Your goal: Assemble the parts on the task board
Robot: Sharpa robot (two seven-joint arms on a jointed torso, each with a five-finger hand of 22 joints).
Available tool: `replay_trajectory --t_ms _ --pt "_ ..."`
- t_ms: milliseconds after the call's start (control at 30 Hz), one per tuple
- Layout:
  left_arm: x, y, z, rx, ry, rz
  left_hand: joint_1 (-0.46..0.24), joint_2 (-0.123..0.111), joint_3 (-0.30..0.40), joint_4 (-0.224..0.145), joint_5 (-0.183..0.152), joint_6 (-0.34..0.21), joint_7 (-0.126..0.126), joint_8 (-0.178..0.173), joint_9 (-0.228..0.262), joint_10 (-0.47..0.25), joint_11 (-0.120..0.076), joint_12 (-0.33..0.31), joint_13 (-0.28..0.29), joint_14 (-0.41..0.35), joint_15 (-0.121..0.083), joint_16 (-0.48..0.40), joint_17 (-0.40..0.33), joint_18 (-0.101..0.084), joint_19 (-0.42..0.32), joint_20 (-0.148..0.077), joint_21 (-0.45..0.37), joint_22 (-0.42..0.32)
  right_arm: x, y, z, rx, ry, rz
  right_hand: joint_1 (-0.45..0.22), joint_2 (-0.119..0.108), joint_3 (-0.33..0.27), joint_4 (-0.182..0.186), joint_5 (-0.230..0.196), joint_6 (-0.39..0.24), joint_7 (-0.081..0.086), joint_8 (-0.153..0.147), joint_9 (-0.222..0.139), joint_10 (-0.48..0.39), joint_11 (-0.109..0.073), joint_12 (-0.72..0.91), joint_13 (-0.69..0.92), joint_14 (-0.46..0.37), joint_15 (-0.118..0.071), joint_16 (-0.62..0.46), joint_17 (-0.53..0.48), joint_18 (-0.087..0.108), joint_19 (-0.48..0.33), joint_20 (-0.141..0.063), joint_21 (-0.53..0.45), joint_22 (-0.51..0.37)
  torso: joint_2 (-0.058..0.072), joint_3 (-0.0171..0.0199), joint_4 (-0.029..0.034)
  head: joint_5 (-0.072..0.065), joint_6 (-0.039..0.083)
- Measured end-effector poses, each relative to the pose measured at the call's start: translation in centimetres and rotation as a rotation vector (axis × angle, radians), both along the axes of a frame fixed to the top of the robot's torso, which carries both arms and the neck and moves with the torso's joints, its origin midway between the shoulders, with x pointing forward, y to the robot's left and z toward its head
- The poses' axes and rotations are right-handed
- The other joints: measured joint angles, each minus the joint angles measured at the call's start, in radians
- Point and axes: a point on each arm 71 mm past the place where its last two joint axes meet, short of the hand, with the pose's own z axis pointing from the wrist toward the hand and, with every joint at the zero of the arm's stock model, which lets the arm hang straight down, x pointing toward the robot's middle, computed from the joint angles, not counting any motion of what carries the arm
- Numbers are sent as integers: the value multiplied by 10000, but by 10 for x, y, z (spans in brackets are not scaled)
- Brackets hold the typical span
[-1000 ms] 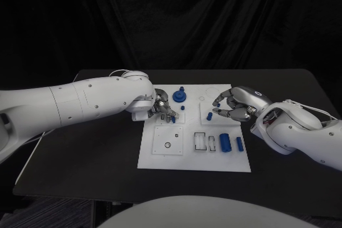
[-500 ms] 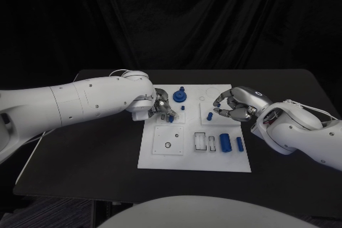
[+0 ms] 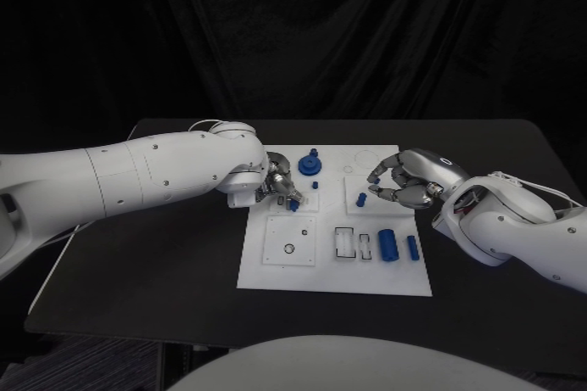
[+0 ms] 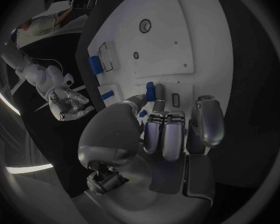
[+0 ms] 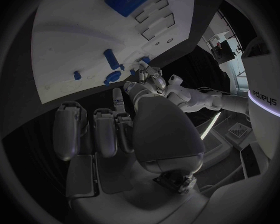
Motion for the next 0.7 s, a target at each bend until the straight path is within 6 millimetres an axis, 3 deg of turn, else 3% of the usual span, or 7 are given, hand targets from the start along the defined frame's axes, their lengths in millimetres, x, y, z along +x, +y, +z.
replay_trajectory --t_ms 400,600,700 --pt "-2 5 0 -100 -43 44 -93 -225 818 -488 237 -30 -10 202 149 37 -37 0 0 0 0 0 0 0 0 0 0 0 1 -2 -1 11 80 -92 0 0 28 -27 38 0 0 0 -1 0 0 0 -1 0 0 -56 0 1 0 0 -70 5 0 -2 7 27 0" --pt "-5 12 2 -438 -279 198 -225 -356 992 -497 542 -13 -26 438 420 2 -71 0 0 -37 -37 0 0 0 55 -53 0 0 1 -4 -1 14 107 -130 0 0 56 -56 38 0 0 0 -2 0 0 0 -2 0 0 -56 0 0 0 0 -71 4 1 -3 6 41 0" --pt "-8 18 4 -704 -513 382 -317 -448 1213 -715 543 -11 -25 491 498 2 -70 0 0 0 -73 0 0 0 55 -54 0 -1 1 -4 -1 16 115 -145 0 0 56 -56 38 0 0 0 -2 0 0 0 -2 0 0 -61 0 0 0 0 -71 4 4 -5 5 43 0"
